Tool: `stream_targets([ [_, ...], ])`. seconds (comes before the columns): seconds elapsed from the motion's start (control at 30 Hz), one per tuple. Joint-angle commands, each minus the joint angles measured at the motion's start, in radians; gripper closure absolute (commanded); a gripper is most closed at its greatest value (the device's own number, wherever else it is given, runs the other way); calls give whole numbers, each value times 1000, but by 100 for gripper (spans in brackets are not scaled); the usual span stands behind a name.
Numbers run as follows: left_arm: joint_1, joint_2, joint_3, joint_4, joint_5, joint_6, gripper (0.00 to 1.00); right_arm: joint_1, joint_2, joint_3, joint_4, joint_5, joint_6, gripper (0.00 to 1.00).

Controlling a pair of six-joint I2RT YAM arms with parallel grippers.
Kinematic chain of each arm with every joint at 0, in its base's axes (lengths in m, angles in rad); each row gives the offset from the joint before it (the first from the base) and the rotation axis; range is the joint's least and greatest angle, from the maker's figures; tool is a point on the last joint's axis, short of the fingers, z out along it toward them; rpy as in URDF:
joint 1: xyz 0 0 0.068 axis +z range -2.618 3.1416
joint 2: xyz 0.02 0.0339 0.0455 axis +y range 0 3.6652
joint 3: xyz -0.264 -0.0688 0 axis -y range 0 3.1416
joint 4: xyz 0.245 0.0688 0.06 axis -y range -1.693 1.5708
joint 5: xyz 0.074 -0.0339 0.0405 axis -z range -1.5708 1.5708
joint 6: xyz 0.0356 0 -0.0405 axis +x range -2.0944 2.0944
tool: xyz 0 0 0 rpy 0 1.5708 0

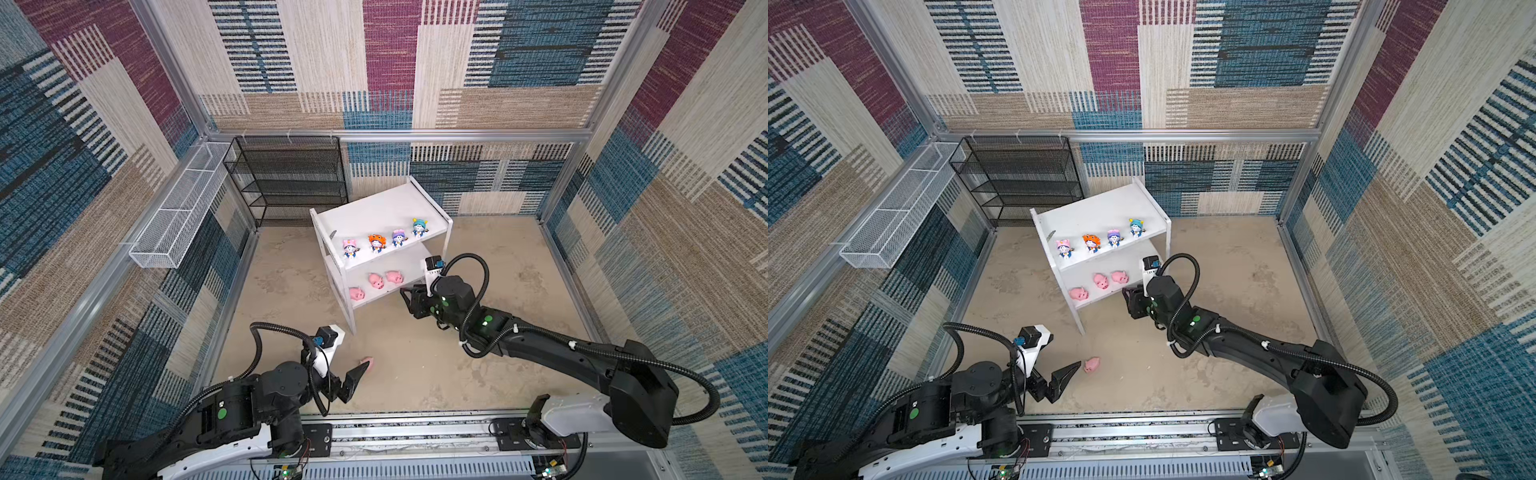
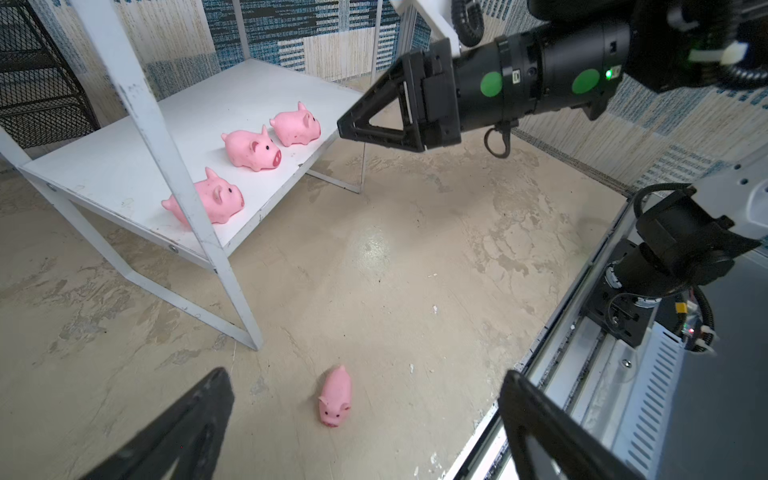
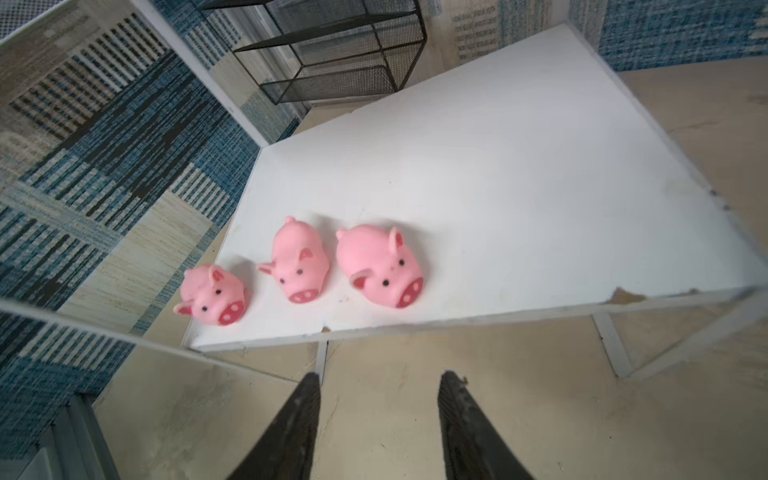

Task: Place and organize the plastic toys onto the shelf
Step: 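Withdraw the right gripper and move it over the last pink pig on the floor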

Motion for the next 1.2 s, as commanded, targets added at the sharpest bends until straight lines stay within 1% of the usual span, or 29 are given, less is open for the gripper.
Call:
stream_targets([
  [0.0,1,-2,4,20,-9,-1,0,52,-26,-85,115,-151,-113,46],
  [0.03,1,-4,4,13,-10,-5,0,78,-26,-117,128,-168,-130,46],
  [0.13,1,-18,4,4,-17,-18,0,134,5,-197,185,-287,-151,42],
  [0.2,1,-31,2,-3,-26,-24,0,171,49,-210,196,-337,-160,41],
  [0.3,1,-46,0,-12,-34,-33,0,230,139,-171,172,-366,-177,39],
  [0.4,0,-51,4,-30,-42,-47,0,270,233,-92,113,-370,-192,36],
  [0.47,0,-51,9,-41,-41,-56,0,296,283,-49,87,-320,-177,31],
  [0.53,1,-54,10,-49,-41,-62,0,307,317,-19,66,-248,-121,26],
  [0.57,1,-57,10,-50,-41,-64,0,309,335,-8,70,-242,-100,23],
  [0.63,1,-65,11,-55,-43,-67,0,316,373,33,28,-182,-48,21],
  [0.7,1,-74,10,-56,-43,-67,0,328,417,92,-63,-90,-11,19],
  [0.73,1,-78,10,-56,-41,-66,0,330,433,110,-87,-68,0,19],
  [0.83,1,-88,4,-46,-44,-60,0,333,468,152,-130,-35,17,17],
  [1.03,0,-77,14,-56,-46,-61,0,332,550,229,-210,-5,26,16],
  [1.1,1,-79,17,-64,-46,-67,0,332,548,221,-235,35,37,15],
  [1.17,1,-81,16,-66,-47,-70,0,328,524,178,-243,71,52,12],
])
